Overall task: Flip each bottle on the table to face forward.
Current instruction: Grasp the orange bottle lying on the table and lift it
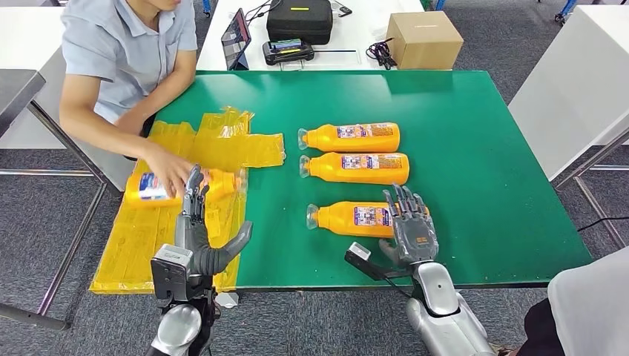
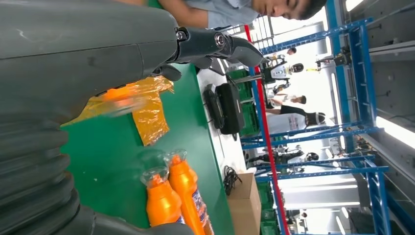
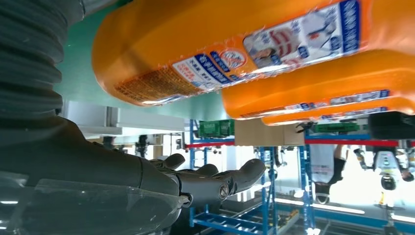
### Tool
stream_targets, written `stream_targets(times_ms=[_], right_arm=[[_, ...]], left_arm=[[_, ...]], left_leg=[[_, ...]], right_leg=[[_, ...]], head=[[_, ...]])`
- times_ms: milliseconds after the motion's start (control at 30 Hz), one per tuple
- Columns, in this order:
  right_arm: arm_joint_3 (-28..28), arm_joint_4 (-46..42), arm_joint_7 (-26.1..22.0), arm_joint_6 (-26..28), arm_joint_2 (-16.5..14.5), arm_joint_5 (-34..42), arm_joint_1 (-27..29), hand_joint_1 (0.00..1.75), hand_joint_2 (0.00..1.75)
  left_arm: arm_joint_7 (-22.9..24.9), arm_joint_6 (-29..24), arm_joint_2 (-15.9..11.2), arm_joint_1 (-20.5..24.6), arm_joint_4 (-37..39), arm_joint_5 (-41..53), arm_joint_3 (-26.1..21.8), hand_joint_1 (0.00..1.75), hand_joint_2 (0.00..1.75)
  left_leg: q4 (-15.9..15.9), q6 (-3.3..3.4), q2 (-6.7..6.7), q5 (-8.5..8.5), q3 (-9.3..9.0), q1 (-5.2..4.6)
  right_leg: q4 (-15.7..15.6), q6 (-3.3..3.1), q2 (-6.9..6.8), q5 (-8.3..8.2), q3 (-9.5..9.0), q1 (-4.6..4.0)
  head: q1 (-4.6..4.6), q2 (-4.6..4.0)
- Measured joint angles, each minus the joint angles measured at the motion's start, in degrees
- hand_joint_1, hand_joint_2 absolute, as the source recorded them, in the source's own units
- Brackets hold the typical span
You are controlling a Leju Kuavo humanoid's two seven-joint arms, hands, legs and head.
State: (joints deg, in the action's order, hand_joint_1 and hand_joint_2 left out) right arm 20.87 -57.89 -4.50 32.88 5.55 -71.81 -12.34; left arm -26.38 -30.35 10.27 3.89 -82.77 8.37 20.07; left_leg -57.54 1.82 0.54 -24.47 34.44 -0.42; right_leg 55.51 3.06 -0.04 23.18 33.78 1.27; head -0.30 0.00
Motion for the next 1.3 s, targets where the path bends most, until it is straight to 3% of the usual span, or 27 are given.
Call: stream_targets(times_ms=[633, 1300], right_arm=[[1.1, -1.7, -0.1, -0.9, 0.2, 1.7, 1.4, 0.00, 1.75], [1.1, -3.8, 3.2, -7.8, 1.5, 2.2, 1.3, 0.00, 1.75]], left_arm=[[1.5, 0.3, 0.0, -0.7, -0.6, 2.4, 0.9, 0.00, 1.75], [3.6, 0.9, -0.5, -2.0, -2.1, 3.9, 1.4, 0.00, 1.75]], left_leg=[[0.0, 0.00, 0.00, 0.00, 0.00, 0.00], [0.0, 0.00, 0.00, 0.00, 0.01, 0.00]], right_leg=[[0.0, 0.00, 0.00, 0.00, 0.00, 0.00], [0.0, 0.00, 0.00, 0.00, 0.00, 0.00]], head=[[-0.01, 0.00], [0.00, 0.00]])
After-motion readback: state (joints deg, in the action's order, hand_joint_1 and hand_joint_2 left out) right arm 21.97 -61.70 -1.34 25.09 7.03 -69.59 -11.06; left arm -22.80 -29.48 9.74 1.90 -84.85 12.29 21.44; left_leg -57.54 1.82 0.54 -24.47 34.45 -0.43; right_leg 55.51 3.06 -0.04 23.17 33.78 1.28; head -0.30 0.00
